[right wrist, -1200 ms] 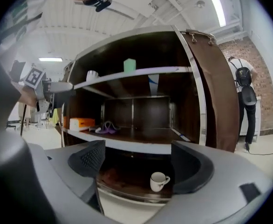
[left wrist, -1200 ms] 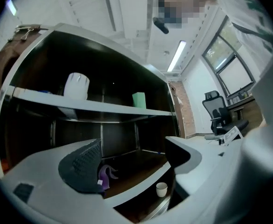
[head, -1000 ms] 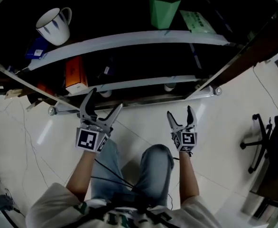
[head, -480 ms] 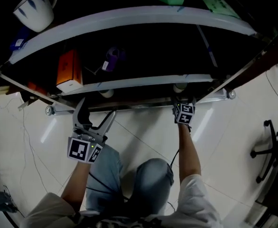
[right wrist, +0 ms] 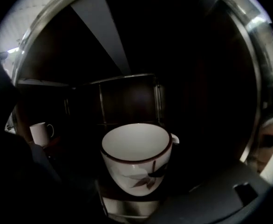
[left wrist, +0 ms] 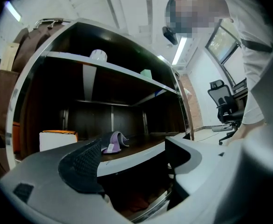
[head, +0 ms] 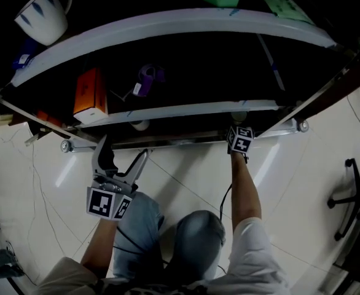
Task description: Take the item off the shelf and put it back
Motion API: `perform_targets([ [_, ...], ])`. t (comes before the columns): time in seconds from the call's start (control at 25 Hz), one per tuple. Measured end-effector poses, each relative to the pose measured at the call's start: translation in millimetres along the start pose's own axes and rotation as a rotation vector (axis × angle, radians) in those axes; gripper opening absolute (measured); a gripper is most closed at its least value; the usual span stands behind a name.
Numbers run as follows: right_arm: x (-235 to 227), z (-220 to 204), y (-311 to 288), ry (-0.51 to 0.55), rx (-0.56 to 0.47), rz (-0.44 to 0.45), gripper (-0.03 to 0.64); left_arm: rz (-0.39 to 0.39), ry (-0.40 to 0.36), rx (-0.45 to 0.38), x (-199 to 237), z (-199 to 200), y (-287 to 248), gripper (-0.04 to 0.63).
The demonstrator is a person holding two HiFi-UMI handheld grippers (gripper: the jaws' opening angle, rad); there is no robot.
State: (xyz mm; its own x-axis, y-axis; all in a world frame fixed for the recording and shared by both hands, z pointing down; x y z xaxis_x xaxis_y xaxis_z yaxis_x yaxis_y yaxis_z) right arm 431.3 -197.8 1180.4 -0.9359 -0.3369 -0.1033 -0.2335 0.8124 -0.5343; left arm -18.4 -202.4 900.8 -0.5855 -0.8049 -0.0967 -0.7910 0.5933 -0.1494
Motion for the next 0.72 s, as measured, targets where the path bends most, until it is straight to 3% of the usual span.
perform_targets([
  [0.08,3.7,-2.0,25.6,0.042,0.011,0.027,0.410,-0.032,0.003,0.021,-9.1,6.2,-4.5,0.400],
  [0.2,25.1,4.0,76.7,0.131,0.027,0.080,0.410,-0.074,-0.049,0.042,-14.9,22.1,-7.2,0.400],
  [0.32,52.7,27.0,146.7,0.158,0.026,0.116,0.410,-0.084,-0.052,0.045,-20.0,61.7,1.7,0.400],
  [0.48,83.6,92.9,258.8,0.134,-0.011,0.131,0.410,-0.087,-0.039,0.054,-18.0,140.9,26.6,0.400],
  [0.72,124.8,229.0,426.1,0.133,-0.075,0.169,0.410,-0.078,0.026,0.077,-6.0,307.6,80.6,0.400],
])
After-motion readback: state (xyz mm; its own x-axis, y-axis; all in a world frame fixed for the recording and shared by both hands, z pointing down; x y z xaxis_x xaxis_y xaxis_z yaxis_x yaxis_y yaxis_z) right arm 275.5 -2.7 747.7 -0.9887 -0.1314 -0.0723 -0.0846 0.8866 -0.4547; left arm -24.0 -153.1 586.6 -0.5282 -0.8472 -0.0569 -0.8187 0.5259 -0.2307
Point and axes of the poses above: the fingertips, and each gripper's own axes: y backward along the fingers, x to its left, z out of its top, the point moved 8 cm from there along y, backward along the fingers, and after that the axes turned 10 degrees about x, right-handed, at the moved point
